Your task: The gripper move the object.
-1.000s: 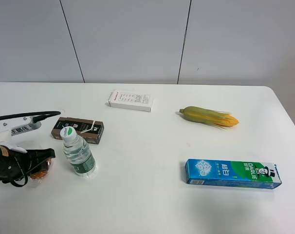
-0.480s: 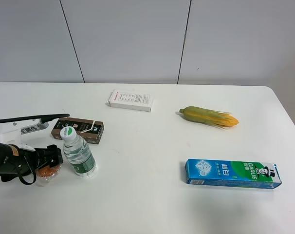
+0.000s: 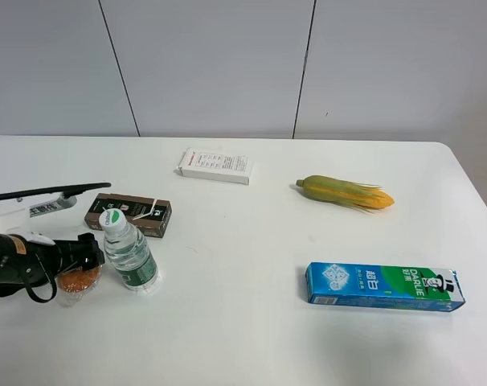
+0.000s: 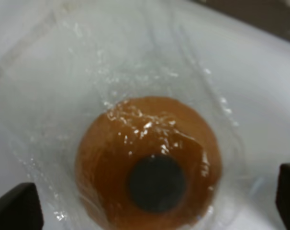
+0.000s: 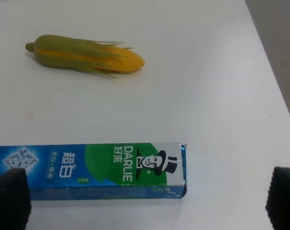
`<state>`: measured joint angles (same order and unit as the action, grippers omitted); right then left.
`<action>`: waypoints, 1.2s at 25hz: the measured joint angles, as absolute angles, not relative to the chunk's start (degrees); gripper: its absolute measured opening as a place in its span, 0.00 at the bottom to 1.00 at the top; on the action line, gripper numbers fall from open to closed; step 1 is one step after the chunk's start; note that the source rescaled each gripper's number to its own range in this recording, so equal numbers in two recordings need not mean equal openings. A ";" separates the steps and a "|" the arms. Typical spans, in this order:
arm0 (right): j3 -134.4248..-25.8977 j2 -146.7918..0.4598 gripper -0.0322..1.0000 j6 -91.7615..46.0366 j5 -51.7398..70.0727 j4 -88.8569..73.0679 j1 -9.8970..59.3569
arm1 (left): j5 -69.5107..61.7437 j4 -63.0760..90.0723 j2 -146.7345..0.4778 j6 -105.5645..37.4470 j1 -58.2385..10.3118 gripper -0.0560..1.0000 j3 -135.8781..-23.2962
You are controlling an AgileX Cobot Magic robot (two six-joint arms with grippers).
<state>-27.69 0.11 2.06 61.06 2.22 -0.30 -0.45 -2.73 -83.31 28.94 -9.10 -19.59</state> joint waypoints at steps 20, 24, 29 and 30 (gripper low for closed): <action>-27.69 0.11 1.00 2.06 61.06 2.22 -0.30 | -30.04 -3.83 -60.38 13.43 -9.10 0.99 -53.82; -27.69 0.11 1.00 2.06 61.06 2.22 -0.30 | -39.23 -4.89 -60.38 3.17 -9.10 0.99 -59.40; -27.69 0.11 1.00 2.06 61.06 2.22 -0.30 | -49.80 -8.99 -57.96 -0.82 -3.88 0.99 -63.81; -27.69 0.11 1.00 2.06 61.06 2.22 -0.30 | -50.63 -9.11 -56.86 -1.27 -2.30 0.99 -64.20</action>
